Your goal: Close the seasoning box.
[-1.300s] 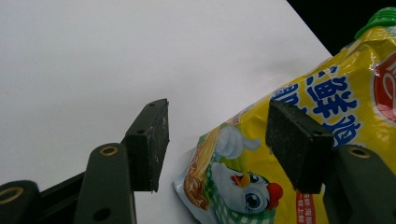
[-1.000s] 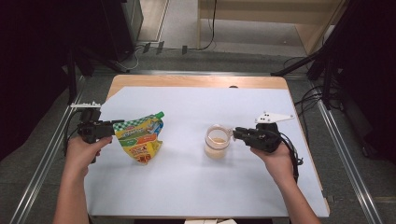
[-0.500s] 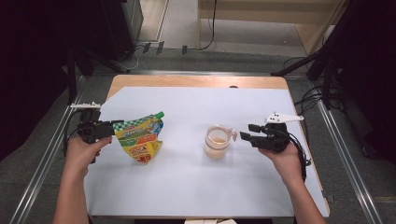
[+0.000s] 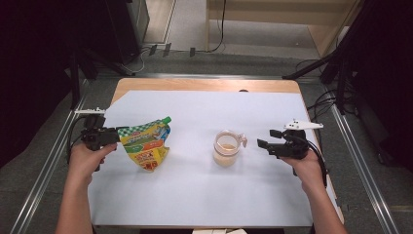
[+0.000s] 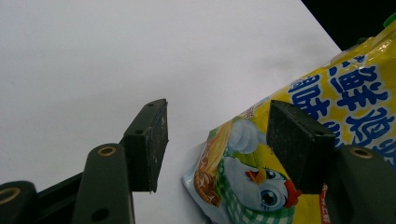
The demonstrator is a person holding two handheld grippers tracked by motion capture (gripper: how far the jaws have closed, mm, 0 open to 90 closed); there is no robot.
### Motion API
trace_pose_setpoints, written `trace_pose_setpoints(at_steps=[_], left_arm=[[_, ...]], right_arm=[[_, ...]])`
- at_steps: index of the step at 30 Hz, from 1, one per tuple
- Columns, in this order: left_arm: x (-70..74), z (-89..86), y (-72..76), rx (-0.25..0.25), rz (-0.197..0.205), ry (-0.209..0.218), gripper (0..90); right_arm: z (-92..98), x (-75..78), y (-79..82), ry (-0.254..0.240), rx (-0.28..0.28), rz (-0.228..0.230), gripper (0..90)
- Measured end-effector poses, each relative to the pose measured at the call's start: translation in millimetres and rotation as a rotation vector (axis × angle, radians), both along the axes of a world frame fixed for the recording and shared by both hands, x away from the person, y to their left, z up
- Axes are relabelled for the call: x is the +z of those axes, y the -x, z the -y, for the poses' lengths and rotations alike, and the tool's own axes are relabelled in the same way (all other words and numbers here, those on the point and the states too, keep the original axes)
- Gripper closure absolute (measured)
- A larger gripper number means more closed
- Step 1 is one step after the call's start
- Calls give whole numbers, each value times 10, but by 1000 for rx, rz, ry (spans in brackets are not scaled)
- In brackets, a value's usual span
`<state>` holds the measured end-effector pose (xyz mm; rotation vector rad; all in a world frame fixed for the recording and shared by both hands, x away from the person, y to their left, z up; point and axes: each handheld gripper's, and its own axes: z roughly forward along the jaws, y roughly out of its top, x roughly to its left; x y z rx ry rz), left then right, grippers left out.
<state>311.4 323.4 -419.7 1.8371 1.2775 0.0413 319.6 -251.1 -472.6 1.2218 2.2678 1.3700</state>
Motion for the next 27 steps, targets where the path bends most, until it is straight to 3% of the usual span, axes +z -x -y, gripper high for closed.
trace_pose_setpoints(at_steps=[4,12,27], left_arm=[[-15,4,-4,0,0,-3,392],[-50,12,-13,-1,-2,-7,389],[-105,9,-42,6,-13,0,368]], right_arm=[[74,-49,-9,33,-15,13,287],[183,-138,-57,36,-61,-2,264],[74,-266,-113,88,-57,-39,262]])
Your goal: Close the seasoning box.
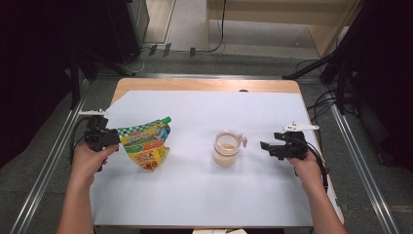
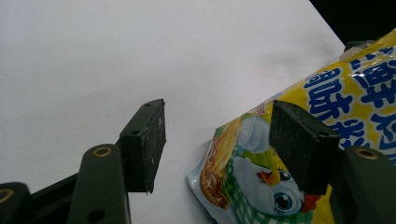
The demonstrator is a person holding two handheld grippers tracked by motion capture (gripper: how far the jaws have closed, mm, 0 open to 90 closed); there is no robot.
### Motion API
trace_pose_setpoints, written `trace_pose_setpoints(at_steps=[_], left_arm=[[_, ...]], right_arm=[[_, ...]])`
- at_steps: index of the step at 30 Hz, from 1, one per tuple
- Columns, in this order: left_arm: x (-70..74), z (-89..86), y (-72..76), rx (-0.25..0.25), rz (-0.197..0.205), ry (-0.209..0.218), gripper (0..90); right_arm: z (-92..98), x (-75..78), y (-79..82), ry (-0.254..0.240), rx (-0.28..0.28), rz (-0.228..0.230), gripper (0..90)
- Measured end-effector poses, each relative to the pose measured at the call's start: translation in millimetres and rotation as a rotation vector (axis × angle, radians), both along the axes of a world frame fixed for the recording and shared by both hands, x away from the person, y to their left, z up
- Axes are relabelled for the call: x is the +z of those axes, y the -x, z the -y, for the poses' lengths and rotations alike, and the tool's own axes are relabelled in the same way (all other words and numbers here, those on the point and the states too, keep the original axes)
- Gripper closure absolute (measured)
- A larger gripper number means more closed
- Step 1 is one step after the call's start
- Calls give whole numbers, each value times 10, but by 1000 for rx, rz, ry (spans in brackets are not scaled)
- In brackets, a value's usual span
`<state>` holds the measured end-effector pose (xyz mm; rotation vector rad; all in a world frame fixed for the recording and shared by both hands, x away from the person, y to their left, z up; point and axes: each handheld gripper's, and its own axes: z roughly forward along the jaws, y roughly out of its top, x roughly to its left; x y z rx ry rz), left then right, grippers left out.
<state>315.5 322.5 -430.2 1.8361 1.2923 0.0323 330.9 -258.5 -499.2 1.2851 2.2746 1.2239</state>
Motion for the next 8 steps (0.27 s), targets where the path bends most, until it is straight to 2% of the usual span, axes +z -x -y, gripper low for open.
trace_pose_setpoints(at_steps=[8], left_arm=[[-56,-36,-24,49,-1,3,360]], right_arm=[[-36,-43,-12,19,6,-13,256]])
